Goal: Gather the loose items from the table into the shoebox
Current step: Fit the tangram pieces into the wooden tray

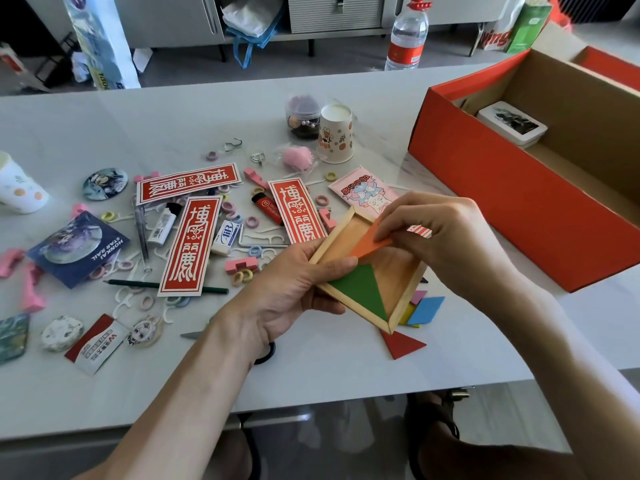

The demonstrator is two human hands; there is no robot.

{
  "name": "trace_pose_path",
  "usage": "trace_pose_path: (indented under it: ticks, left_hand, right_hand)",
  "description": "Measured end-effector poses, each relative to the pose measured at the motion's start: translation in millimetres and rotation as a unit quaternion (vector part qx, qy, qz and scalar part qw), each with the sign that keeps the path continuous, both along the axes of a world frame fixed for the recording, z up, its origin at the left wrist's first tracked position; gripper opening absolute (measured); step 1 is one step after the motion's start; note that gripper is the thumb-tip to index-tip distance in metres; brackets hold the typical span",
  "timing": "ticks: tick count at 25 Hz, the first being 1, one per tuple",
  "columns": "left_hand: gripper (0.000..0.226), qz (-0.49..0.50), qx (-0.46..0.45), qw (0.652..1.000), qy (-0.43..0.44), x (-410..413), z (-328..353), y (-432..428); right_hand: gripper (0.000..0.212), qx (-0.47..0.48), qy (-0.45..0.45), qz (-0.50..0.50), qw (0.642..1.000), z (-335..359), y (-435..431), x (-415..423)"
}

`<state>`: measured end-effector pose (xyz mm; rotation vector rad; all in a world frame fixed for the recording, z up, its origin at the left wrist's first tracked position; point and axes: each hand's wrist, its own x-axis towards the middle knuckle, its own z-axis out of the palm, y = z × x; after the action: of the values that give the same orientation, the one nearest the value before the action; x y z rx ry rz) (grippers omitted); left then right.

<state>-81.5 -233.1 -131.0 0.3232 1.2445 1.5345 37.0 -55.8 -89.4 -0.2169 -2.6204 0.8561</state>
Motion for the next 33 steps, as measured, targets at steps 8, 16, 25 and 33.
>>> trace_pose_path:
  ticks: [8,16,25,33]
  left_hand:
    - [0.033,0.055,-0.023,0.998,0.003,1,1,2]
    - [0.021,0.079,-0.018,0.997,-0.012,2,1,2]
    - [0.013,0.150,-0.060,0.987,-0.015,1,-1,5]
    - [0.004,0.234,-0.051,0.970,-0.050,2,6,8]
  right_hand:
    - [0.040,0.028,-0.053,0.025,0.998,-7,-15,-5]
    - [0.035,-0.002,-0.052,0.037,0.998,-7,-32,-10]
    - [0.018,-0.154,-0.006,-0.220,0.963,-20,-8,-8]
    - [0.039,0.031,-0.308,-0.026,0.950,-40,19,37]
